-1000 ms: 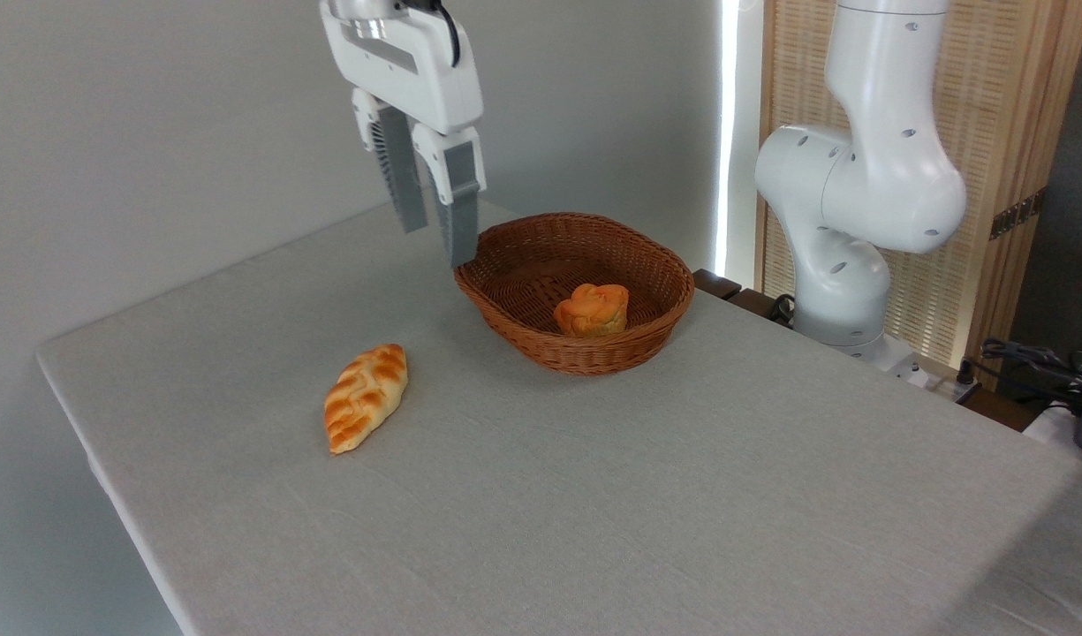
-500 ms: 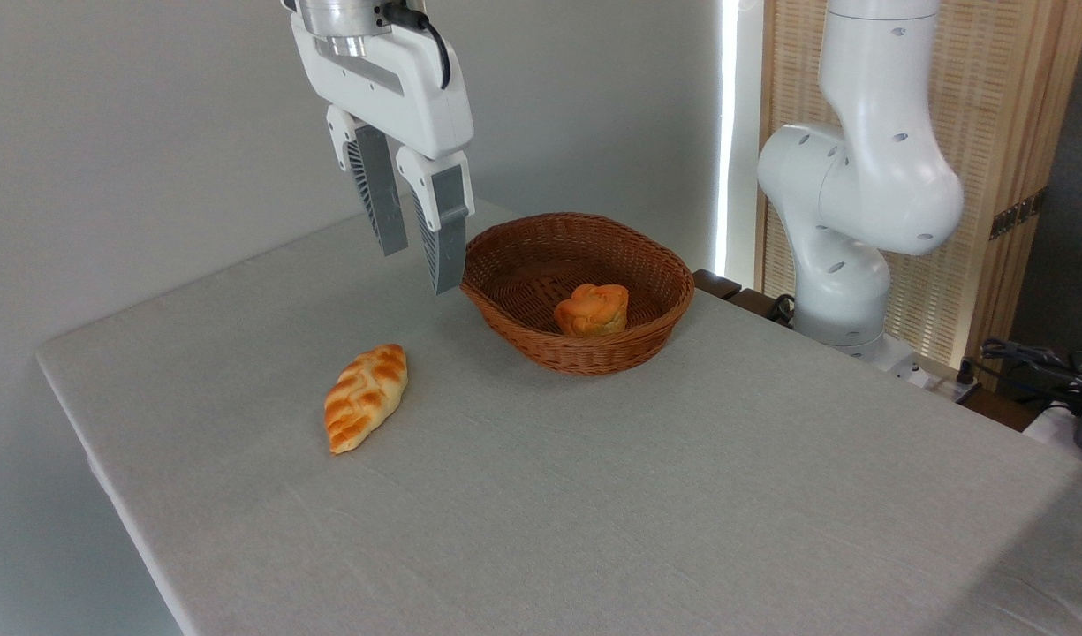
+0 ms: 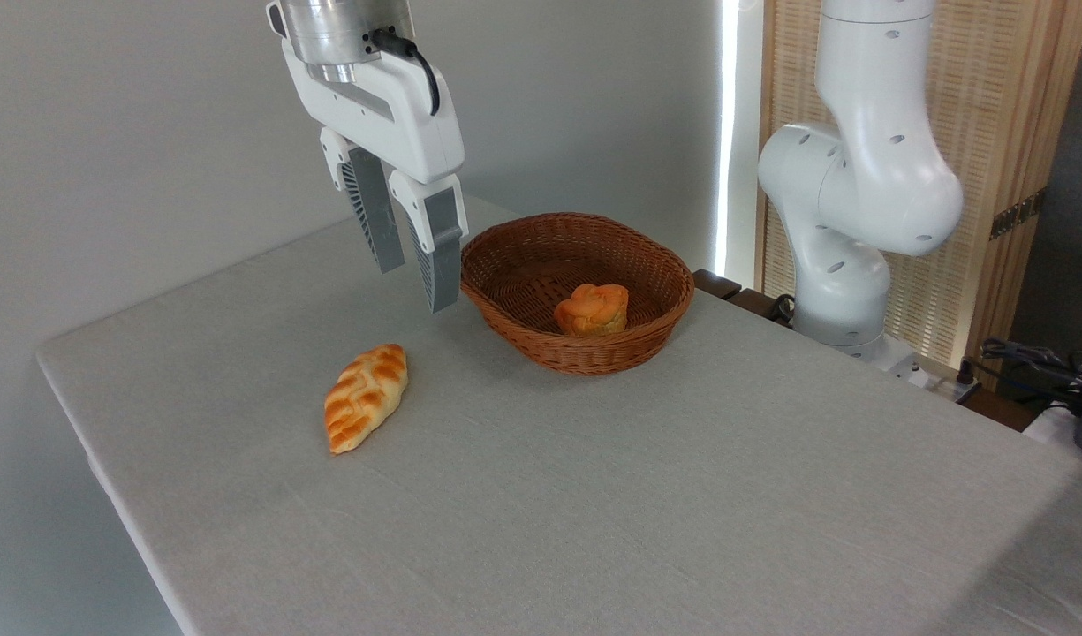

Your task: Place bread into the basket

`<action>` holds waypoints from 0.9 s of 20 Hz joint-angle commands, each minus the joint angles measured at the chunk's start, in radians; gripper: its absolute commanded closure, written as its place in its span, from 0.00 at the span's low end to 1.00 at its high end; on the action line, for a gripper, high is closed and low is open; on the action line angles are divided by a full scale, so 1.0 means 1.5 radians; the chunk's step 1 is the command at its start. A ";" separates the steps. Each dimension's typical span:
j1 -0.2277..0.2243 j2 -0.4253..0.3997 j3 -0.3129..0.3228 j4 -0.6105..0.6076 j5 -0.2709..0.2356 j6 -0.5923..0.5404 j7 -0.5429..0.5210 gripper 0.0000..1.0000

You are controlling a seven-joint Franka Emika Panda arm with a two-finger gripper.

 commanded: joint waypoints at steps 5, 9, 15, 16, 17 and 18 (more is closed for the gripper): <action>0.017 0.008 -0.007 0.017 0.008 0.024 0.014 0.00; 0.017 0.007 -0.009 0.017 0.029 0.024 0.010 0.00; 0.018 0.007 -0.010 0.017 0.029 0.021 0.007 0.00; 0.020 0.006 -0.008 0.017 0.029 0.021 0.003 0.00; 0.027 0.004 -0.009 0.017 0.029 0.021 0.001 0.00; 0.029 0.004 -0.010 0.017 0.028 0.021 0.001 0.00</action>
